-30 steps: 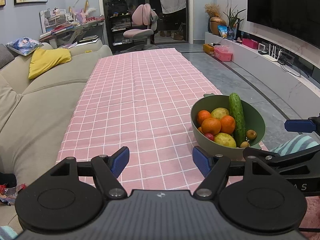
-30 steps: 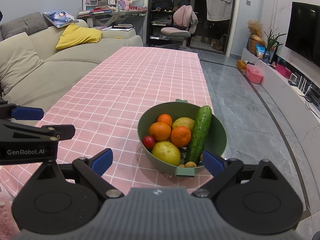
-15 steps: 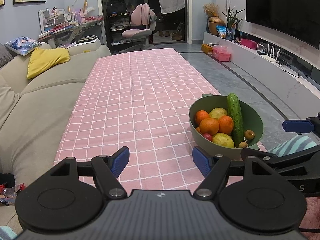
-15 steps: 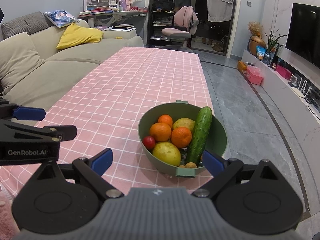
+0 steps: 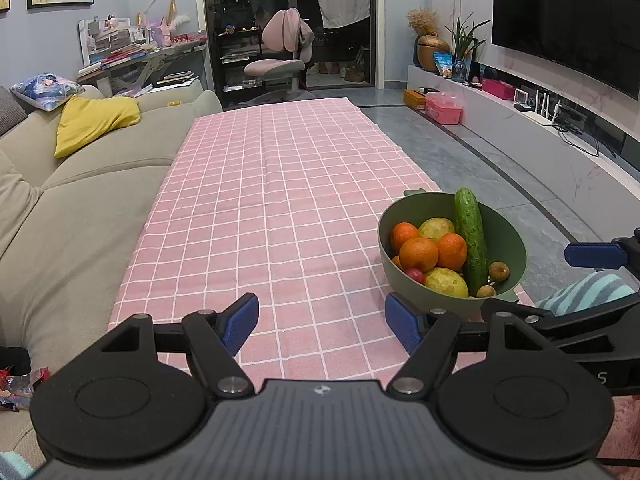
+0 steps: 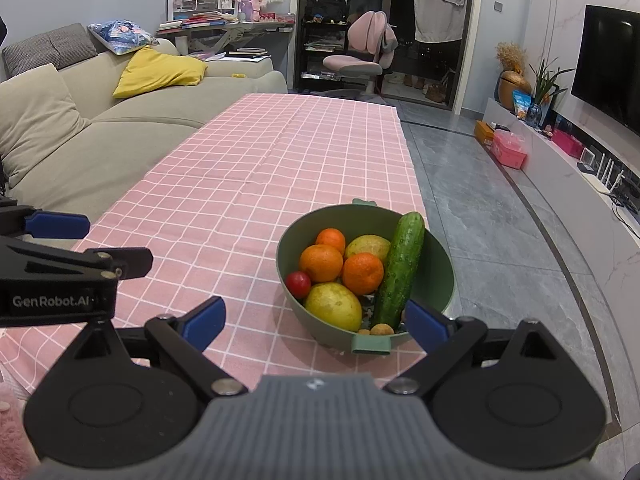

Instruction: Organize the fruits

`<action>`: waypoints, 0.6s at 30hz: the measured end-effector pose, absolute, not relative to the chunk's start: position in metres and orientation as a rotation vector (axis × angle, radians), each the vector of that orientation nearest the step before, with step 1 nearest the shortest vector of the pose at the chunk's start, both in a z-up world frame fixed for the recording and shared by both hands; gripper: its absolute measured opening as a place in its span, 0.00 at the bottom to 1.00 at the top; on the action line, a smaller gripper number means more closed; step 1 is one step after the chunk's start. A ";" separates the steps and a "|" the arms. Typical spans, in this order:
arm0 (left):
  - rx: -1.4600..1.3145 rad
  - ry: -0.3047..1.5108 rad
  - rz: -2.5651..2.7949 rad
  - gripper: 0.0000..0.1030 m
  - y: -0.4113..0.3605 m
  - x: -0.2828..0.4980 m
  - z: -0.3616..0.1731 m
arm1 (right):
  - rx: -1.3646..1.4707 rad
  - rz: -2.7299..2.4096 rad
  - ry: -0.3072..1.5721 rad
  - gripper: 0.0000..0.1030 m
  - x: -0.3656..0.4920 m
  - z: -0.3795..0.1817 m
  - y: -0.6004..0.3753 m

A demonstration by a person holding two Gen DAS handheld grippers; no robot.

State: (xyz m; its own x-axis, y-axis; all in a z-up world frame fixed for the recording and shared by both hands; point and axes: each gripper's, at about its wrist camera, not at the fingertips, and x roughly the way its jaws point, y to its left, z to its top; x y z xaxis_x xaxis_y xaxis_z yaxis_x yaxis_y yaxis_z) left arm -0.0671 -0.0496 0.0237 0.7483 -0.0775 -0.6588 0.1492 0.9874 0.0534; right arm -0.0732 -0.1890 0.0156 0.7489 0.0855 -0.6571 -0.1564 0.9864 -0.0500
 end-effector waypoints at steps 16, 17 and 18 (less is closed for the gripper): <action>0.107 0.704 -0.123 0.82 -0.052 -0.068 0.028 | -0.101 0.133 0.715 0.90 -0.074 0.015 -0.189; 0.107 0.704 -0.123 0.82 -0.052 -0.068 0.028 | -0.102 0.133 0.715 0.90 -0.074 0.015 -0.188; 0.106 0.704 -0.123 0.82 -0.052 -0.068 0.028 | -0.102 0.134 0.716 0.90 -0.074 0.015 -0.188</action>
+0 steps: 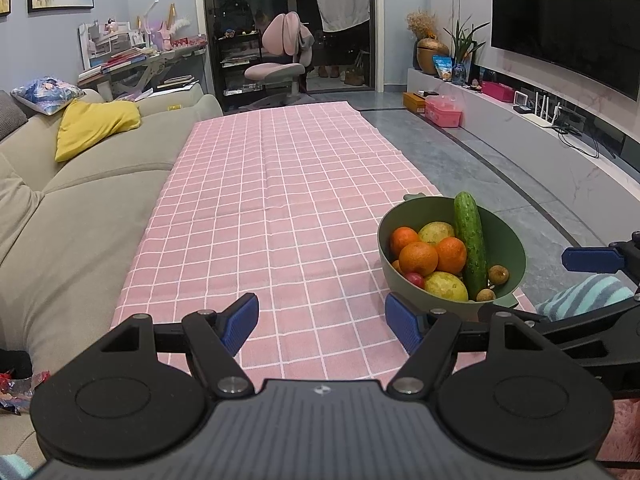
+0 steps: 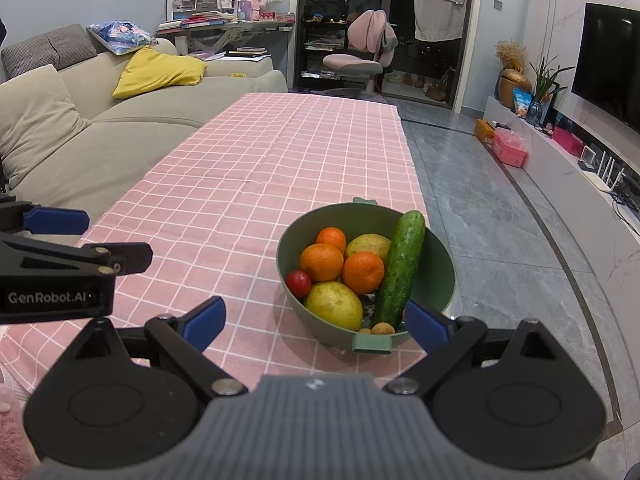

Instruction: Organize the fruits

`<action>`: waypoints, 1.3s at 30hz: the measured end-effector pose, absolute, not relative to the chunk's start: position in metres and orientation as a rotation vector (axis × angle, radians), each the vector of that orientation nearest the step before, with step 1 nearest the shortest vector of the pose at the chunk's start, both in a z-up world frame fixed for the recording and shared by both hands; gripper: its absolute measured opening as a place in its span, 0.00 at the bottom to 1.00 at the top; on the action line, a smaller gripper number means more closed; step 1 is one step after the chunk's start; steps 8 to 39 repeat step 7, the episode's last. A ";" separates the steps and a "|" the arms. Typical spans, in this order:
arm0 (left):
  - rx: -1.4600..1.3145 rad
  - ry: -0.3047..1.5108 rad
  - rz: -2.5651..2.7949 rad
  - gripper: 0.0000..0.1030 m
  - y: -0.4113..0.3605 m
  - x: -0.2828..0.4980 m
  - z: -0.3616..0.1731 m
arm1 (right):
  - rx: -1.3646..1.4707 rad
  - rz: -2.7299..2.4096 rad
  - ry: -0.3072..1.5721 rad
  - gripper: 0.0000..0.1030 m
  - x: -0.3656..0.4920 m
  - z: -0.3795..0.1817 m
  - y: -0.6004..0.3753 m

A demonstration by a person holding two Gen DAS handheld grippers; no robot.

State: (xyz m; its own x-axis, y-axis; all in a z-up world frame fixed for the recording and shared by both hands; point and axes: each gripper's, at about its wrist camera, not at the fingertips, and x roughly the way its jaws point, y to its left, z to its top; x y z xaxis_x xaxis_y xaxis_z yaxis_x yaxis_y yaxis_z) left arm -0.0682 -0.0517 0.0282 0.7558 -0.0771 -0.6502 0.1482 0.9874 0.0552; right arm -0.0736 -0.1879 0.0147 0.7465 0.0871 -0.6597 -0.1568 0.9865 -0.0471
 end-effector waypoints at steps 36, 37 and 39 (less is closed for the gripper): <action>0.105 0.695 -0.113 0.85 -0.051 -0.069 0.029 | -0.100 0.133 0.721 0.90 -0.073 0.014 -0.186; 0.105 0.695 -0.113 0.85 -0.051 -0.069 0.029 | -0.100 0.133 0.721 0.90 -0.073 0.014 -0.186; 0.105 0.695 -0.113 0.85 -0.051 -0.069 0.029 | -0.100 0.133 0.721 0.90 -0.073 0.014 -0.186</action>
